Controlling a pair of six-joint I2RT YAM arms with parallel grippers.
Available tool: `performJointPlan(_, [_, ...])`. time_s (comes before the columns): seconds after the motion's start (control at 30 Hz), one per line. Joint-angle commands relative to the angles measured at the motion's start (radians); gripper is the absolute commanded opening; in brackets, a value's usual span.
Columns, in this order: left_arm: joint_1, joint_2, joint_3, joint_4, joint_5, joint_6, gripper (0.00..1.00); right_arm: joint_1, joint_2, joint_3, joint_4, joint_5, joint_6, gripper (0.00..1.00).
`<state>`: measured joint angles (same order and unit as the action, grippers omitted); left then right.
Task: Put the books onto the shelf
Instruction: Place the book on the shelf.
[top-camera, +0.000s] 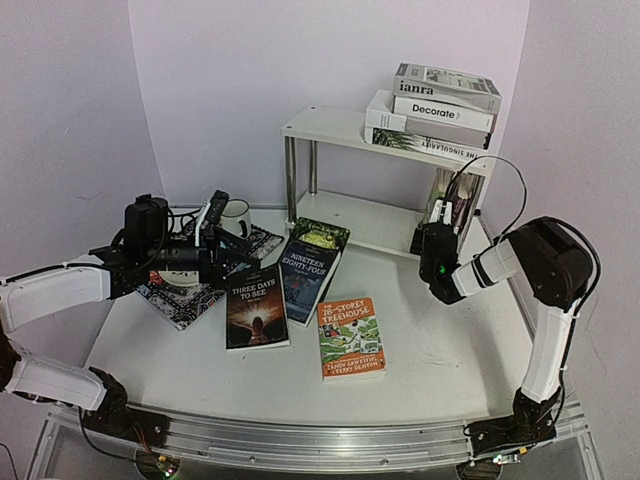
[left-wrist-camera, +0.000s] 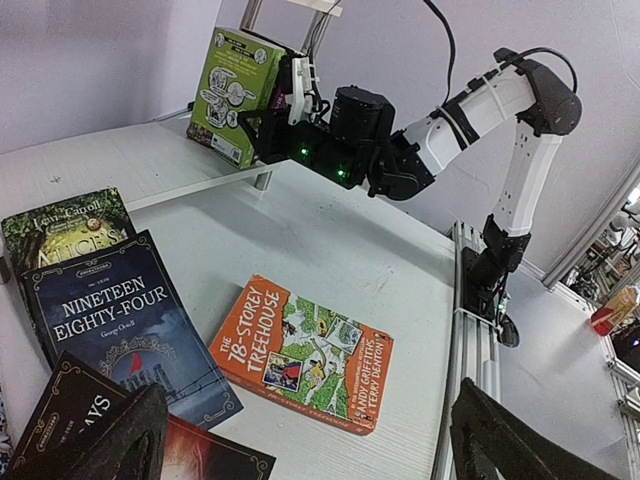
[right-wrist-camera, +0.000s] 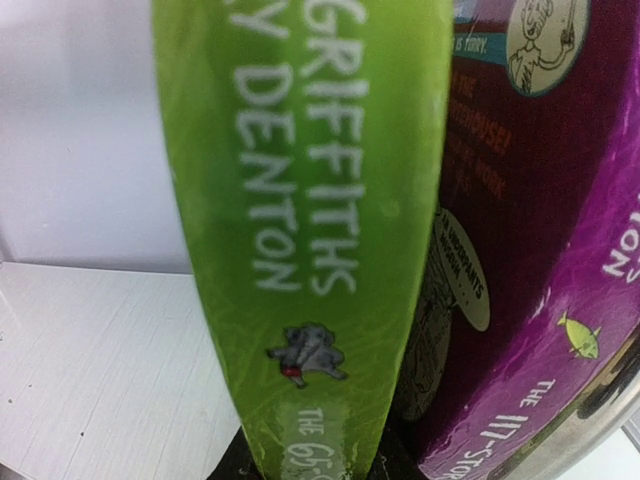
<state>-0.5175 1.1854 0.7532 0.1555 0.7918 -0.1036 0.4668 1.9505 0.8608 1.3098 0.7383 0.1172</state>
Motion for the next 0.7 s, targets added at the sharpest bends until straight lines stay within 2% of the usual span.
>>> performJointPlan(0.0, [-0.004, 0.002, 0.036, -0.004, 0.008, 0.007, 1.00, -0.009, -0.053, 0.007, 0.300, 0.016, 0.041, 0.12])
performJointPlan(0.23, [-0.006, -0.003, 0.035, -0.003, 0.007, 0.005, 1.00, -0.009, -0.058, -0.002, 0.299, 0.032, 0.027, 0.13])
performJointPlan(0.3, [-0.006, -0.001, 0.035, -0.003, 0.007, 0.005, 1.00, -0.008, -0.062, -0.003, 0.297, 0.028, 0.023, 0.17])
performJointPlan(0.47, [-0.007, 0.007, 0.038, -0.004, 0.009, 0.004, 1.00, -0.009, -0.074, 0.002, 0.289, 0.003, 0.012, 0.39])
performJointPlan(0.67, [-0.009, 0.006, 0.038, -0.003, 0.008, 0.007, 1.00, -0.007, -0.083, 0.009, 0.275, -0.001, 0.024, 0.43])
